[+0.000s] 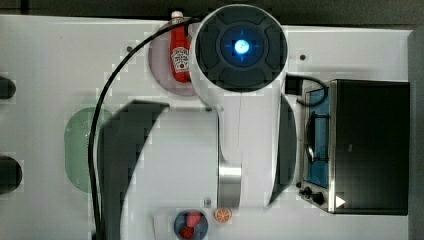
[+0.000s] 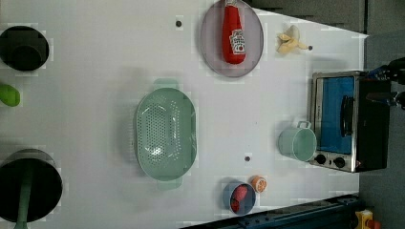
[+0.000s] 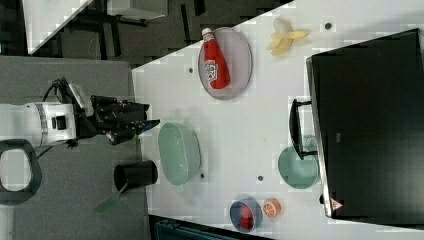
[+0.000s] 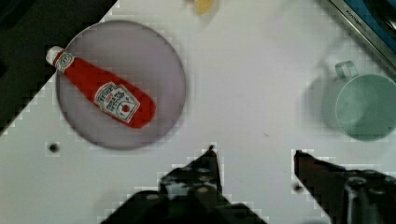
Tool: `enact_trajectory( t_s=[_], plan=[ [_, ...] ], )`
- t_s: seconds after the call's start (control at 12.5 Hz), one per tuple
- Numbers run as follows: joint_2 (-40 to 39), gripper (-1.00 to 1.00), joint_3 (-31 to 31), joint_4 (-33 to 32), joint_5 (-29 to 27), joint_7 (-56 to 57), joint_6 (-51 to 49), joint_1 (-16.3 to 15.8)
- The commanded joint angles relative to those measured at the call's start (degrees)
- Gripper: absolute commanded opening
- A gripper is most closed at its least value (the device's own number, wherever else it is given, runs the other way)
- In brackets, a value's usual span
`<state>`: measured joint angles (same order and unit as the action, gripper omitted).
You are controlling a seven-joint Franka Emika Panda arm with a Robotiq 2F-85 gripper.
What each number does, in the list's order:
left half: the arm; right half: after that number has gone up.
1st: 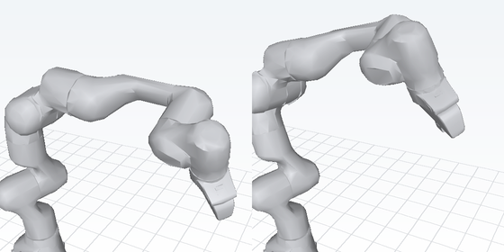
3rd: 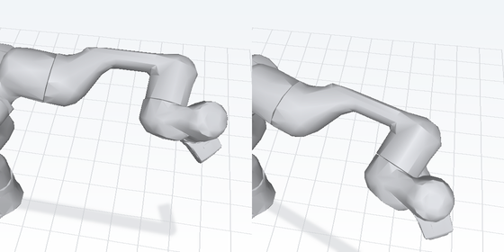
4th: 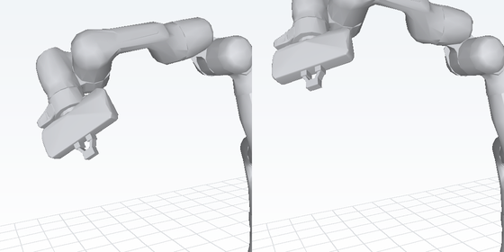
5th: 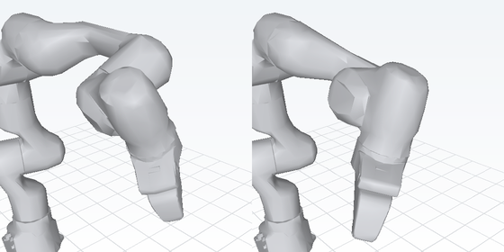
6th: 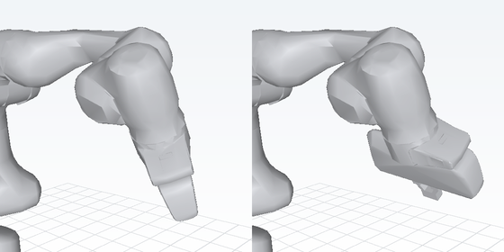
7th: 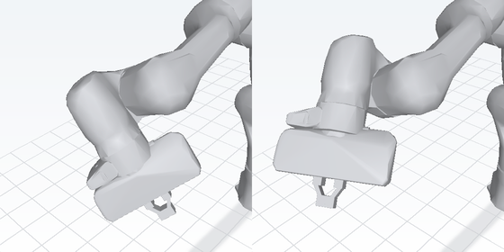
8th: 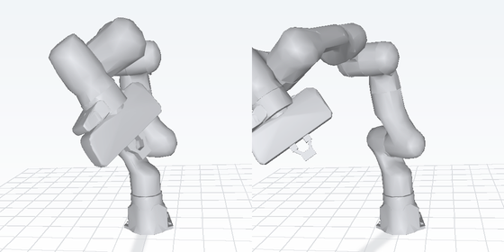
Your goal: Drag strainer left to right.
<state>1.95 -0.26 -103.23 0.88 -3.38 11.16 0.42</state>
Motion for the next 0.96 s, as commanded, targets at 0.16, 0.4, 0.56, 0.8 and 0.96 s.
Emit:
enact_trajectory(
  t_s=[0.16, 0.4, 0.56, 0.8, 0.96],
  plan=[
    [22.99, 0.79, 2.08, -12.70, -1.32, -3.68, -9.02, 0.88],
    [21.87, 1.00, -1.55, -12.71, -3.21, -4.49, -8.73, -0.33],
    [19.82, 1.00, -6.56, -12.71, -3.96, -8.86, -7.93, -1.46],
    [15.19, 1.00, -16.36, -12.73, -3.97, -23.37, -4.64, -2.48],
    [11.15, 1.00, -22.74, -12.76, -3.94, -33.59, 1.02, -2.58]
  ],
)
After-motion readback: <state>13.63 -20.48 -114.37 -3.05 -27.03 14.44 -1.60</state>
